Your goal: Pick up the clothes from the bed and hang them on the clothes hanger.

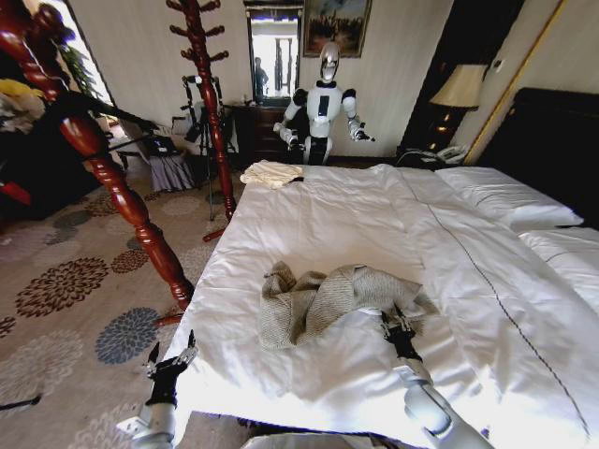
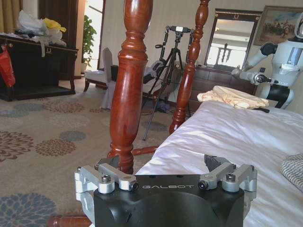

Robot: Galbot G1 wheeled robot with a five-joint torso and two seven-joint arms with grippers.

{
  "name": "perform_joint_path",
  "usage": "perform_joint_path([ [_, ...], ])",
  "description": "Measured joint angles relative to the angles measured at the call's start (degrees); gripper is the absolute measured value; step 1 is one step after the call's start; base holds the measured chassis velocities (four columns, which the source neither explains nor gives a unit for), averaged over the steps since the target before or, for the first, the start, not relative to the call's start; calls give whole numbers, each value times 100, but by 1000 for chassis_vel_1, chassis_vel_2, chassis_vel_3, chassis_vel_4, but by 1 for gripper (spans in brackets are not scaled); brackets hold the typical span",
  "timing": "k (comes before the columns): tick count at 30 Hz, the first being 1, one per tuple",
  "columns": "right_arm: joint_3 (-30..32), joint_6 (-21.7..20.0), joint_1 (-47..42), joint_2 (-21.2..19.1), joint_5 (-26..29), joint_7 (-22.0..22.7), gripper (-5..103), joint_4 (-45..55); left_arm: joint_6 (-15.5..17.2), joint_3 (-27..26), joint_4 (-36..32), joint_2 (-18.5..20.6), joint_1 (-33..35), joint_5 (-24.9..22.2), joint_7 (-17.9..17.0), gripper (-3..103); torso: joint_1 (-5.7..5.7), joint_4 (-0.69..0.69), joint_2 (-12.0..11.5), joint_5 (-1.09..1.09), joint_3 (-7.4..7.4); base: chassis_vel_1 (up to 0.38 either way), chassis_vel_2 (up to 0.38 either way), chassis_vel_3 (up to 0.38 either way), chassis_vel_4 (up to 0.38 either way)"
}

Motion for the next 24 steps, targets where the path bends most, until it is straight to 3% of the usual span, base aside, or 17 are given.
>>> perform_joint_path([
  [9, 91, 415, -4, 40, 20, -125, 2, 89, 3, 6, 24, 12, -29, -28, -4, 100, 0, 0, 0, 0, 0, 0, 0, 0, 0],
  [13, 209, 626, -60, 39, 14, -133, 0, 304, 4, -19, 15, 26, -61, -144, -10, 100, 0, 0, 0, 1, 0, 0, 0, 0, 0],
  [16, 313, 792, -151, -30, 323, -215, 0, 645, -1, -61, -49, 59, -105, -287, -6, 100, 0, 0, 0, 1, 0, 0, 0, 0, 0],
  [18, 409, 964, -252, -173, 957, -534, 0, 1053, -65, -67, -139, 126, -141, -392, 141, 100, 0, 0, 0, 0, 0, 0, 0, 0, 0],
  [20, 496, 1197, -311, -371, 1783, -1181, 0, 1571, -157, 4, -260, 234, -176, -470, 369, 100, 0, 0, 0, 0, 0, 0, 0, 0, 0],
  [21, 496, 1197, -311, -371, 1783, -1181, 0, 1571, -157, 4, -260, 234, -176, -470, 369, 100, 0, 0, 0, 0, 0, 0, 0, 0, 0],
  [24, 551, 1267, -285, -558, 2987, -1677, 0, 2295, -194, 280, -424, 418, -264, -564, 667, 100, 0, 1, 0, -1, 0, 0, 0, 0, 0],
])
